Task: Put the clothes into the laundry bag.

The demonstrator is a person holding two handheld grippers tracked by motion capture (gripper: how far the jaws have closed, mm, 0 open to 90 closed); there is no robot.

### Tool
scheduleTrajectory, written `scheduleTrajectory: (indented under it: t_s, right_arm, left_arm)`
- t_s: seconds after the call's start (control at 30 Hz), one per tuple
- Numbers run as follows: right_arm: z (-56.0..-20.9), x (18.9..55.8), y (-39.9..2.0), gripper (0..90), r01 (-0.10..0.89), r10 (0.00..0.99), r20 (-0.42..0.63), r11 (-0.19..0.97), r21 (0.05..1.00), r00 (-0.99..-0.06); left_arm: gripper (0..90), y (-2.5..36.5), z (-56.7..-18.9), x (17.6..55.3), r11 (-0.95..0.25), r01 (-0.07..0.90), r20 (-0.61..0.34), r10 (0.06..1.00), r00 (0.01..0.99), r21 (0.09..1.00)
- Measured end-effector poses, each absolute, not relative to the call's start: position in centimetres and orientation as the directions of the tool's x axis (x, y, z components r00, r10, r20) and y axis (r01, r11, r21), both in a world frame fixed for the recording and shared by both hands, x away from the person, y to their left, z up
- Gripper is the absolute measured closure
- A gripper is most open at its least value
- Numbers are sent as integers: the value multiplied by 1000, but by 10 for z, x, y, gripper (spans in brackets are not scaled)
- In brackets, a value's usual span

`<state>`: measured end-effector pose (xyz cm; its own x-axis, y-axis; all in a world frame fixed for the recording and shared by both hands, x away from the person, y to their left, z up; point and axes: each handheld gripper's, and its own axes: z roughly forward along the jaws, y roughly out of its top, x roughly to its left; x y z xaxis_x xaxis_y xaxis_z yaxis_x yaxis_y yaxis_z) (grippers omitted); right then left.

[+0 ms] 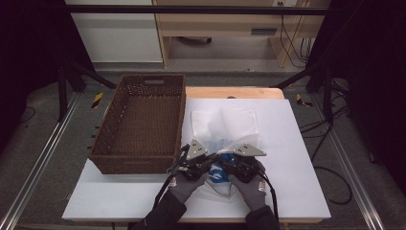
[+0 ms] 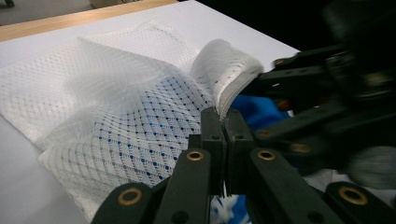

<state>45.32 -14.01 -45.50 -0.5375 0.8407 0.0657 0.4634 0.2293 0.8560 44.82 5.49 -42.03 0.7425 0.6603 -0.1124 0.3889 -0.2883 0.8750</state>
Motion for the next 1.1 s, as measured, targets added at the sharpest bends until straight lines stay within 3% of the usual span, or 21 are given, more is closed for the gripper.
scheduleTrajectory:
  t_s: [0.2,0.4,0.5,0.57,0.63,0.67,0.7,0.93,1.1]
  right_arm:
    - [-444,427,-154,347,409,800,60,239,881,-598]
    - [-469,427,-140,290,466,776,63,309,829,-627]
    - [-485,435,-129,357,489,786,26,357,796,-618]
    - [-484,438,-128,515,504,806,24,346,791,-592]
    - [-479,439,-128,727,510,822,5,348,787,-569]
    - [-479,439,-128,727,510,822,5,348,787,-569]
    - [-475,442,-129,782,529,829,27,331,782,-559]
    - [-461,460,-129,782,462,885,4,239,854,-465]
    - [-478,477,-123,680,524,900,-16,268,808,-435]
  left_arm:
    - [889,56,-420,450,-278,393,-119,666,736,876]
    - [889,56,-421,450,-277,393,-118,668,735,877]
    - [889,55,-421,449,-280,391,-118,664,738,877]
    - [889,55,-421,449,-279,390,-117,664,739,877]
    - [889,54,-420,448,-277,389,-119,662,740,879]
    - [889,54,-420,448,-277,389,-119,662,740,879]
    - [889,55,-419,447,-276,386,-120,657,744,880]
    - [889,55,-414,443,-271,371,-117,647,753,888]
    - [889,53,-422,445,-291,387,-115,652,750,875]
